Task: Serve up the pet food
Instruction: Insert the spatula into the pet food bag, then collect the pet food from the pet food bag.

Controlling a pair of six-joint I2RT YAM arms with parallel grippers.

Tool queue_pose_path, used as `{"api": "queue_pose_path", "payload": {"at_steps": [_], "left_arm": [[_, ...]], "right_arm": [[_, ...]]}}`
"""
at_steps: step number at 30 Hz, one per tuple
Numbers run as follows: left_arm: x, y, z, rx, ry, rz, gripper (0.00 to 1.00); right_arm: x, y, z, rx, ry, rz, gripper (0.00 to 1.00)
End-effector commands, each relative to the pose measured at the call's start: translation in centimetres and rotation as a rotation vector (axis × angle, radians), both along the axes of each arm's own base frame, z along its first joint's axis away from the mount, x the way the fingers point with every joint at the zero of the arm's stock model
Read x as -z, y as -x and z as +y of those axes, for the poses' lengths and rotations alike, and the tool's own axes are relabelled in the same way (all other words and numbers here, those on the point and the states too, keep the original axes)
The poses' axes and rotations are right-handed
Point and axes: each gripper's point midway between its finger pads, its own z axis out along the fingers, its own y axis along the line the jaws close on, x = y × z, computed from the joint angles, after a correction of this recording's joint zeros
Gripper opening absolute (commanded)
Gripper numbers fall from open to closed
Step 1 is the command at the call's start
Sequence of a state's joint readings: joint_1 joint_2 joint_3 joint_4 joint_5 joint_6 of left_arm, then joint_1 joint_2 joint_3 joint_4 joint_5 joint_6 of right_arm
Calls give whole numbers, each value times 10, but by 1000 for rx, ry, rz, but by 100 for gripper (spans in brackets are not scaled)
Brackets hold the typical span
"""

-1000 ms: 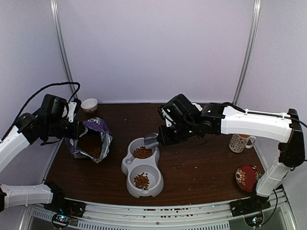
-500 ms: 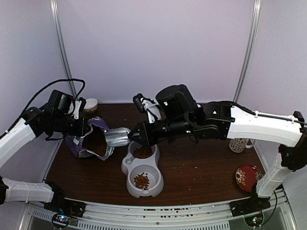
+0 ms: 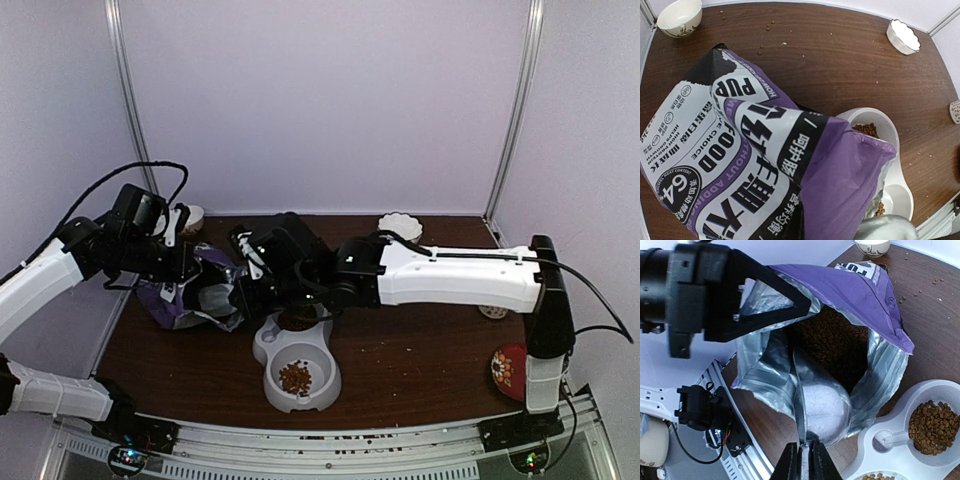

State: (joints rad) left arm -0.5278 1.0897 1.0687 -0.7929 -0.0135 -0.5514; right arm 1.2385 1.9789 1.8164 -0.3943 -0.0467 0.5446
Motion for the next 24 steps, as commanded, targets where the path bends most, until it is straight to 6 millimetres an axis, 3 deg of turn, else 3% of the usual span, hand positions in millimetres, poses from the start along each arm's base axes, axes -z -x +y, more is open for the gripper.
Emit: {"api": "queue_pose_path", "payload": {"at_steps": [1, 13, 19, 24], "left_arm": [[-34, -12, -21, 23, 123, -83, 0], [-34, -7, -31, 45, 153, -58, 0], [-36, -5, -37, 63, 183, -49, 0], [-39, -3, -39, 65, 203, -47, 0]], "right_arm": [[4, -18, 17, 52, 8, -56, 0], [70, -46, 38, 155, 128, -85, 0], [91, -52, 36, 189, 185, -94, 0], [92, -49, 28, 203, 213, -110, 0]]}}
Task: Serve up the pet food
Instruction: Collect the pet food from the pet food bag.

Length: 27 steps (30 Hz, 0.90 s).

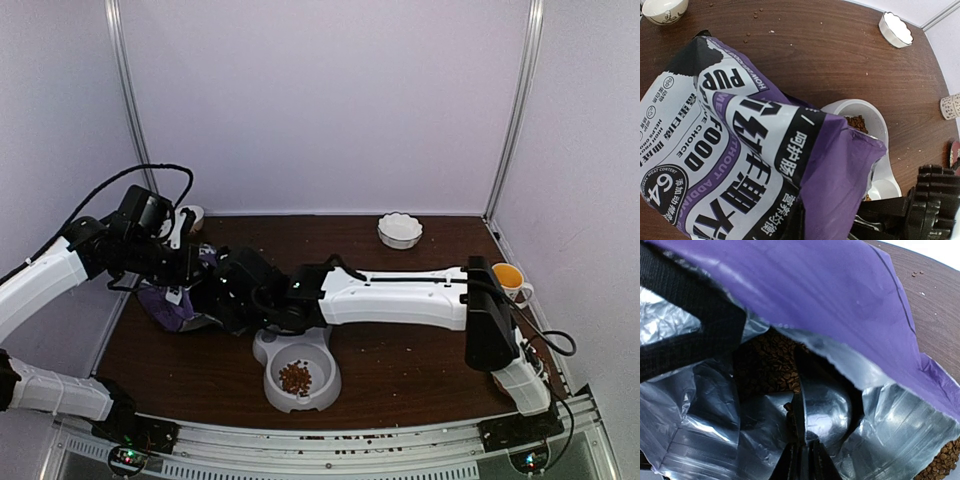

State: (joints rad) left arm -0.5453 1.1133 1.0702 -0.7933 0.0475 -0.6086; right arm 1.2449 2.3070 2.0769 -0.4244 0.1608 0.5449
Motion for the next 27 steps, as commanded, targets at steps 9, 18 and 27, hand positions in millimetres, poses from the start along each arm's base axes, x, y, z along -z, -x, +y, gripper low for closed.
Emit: {"api": "queue_pose_path", "payload": {"at_steps": [9, 18, 27], "left_arm": [[-57, -2, -39, 71, 200, -107, 0], [-61, 7, -51, 107, 214, -101, 0], [-43, 11, -49, 97, 184, -69, 0]], "right_arm": [[18, 0, -30, 72, 124, -48, 0], [22, -33, -60, 239, 189, -117, 0], [21, -65, -57, 276, 201, -179, 0]]}}
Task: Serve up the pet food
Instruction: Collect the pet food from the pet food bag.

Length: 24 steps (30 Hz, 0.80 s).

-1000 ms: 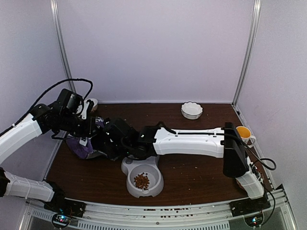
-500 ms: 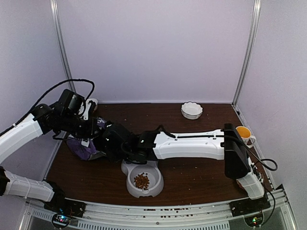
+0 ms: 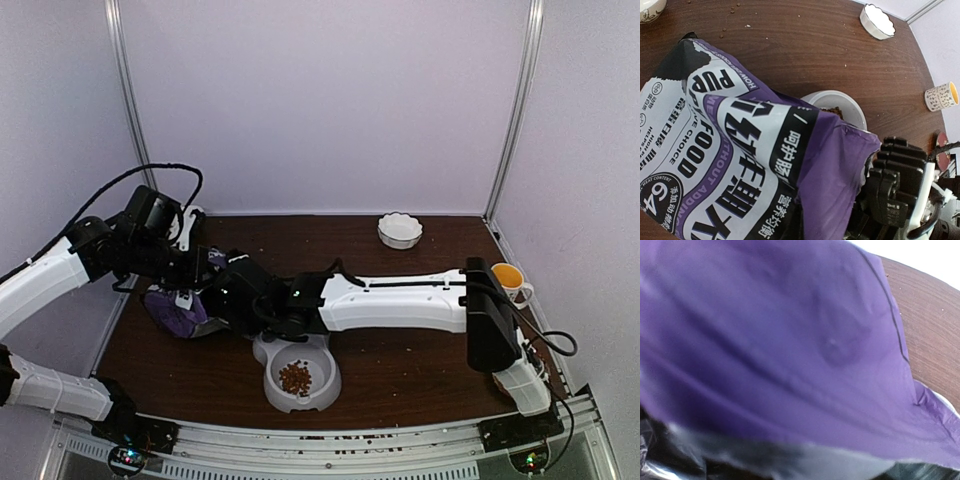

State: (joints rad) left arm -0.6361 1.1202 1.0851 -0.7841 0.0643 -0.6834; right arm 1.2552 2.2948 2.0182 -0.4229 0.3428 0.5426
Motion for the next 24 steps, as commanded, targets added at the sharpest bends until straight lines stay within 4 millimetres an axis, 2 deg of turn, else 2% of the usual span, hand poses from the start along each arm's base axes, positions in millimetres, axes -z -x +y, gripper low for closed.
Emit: {"api": "queue_pose_path", "payload": {"at_steps": [1, 3, 6, 14, 17, 24], "left_arm": [[-37, -4, -21, 47, 128, -92, 0], [-37, -4, -21, 48, 126, -92, 0], [-37, -5, -22, 52, 124, -93, 0], [-33, -9, -22, 50, 102, -91, 0], [-32, -10, -22, 49, 96, -94, 0], [-30, -10, -20, 42, 88, -96, 0]], "right_arm": [[10, -54, -33, 157, 121, -88, 0], [19, -62, -32, 167, 139, -78, 0], [38, -61, -27, 138, 141, -20, 0], [87, -25, -2, 19, 99, 169, 0], [92, -10, 12, -34, 38, 249, 0], [76, 12, 28, -100, -76, 336, 0]]}}
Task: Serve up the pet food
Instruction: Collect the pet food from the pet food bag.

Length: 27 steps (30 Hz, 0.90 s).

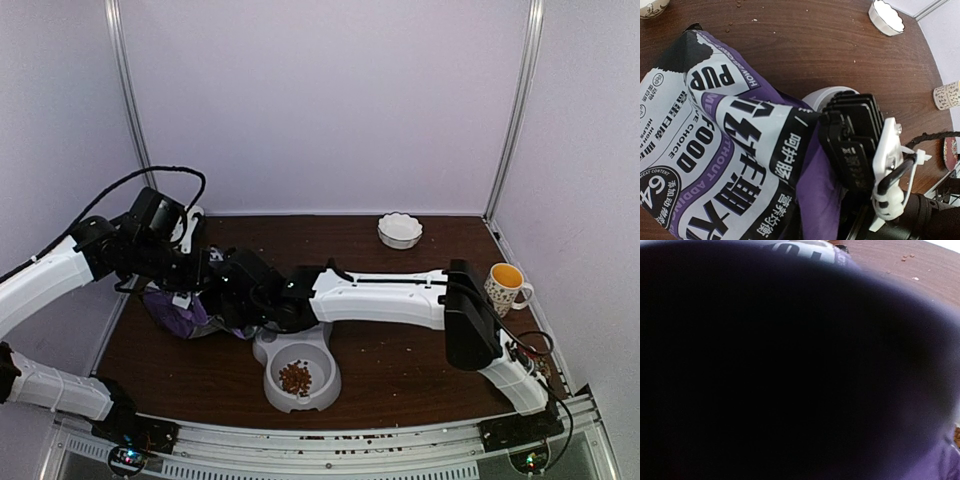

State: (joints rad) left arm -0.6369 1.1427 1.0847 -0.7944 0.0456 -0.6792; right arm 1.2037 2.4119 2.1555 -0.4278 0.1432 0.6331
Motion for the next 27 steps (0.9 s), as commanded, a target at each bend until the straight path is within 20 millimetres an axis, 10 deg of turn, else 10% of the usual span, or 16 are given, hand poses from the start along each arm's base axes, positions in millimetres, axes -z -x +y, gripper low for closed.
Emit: {"api": "queue_pose_path", "payload": {"at_steps": [1, 27], "left_arm": [[-38, -8, -21, 50, 118, -112, 0], [-25, -9, -9, 13, 64, -121, 0]], "right_arm": [[51, 25, 1, -70, 11, 179, 0], [-14, 37, 8, -106, -476, 427, 0]]}}
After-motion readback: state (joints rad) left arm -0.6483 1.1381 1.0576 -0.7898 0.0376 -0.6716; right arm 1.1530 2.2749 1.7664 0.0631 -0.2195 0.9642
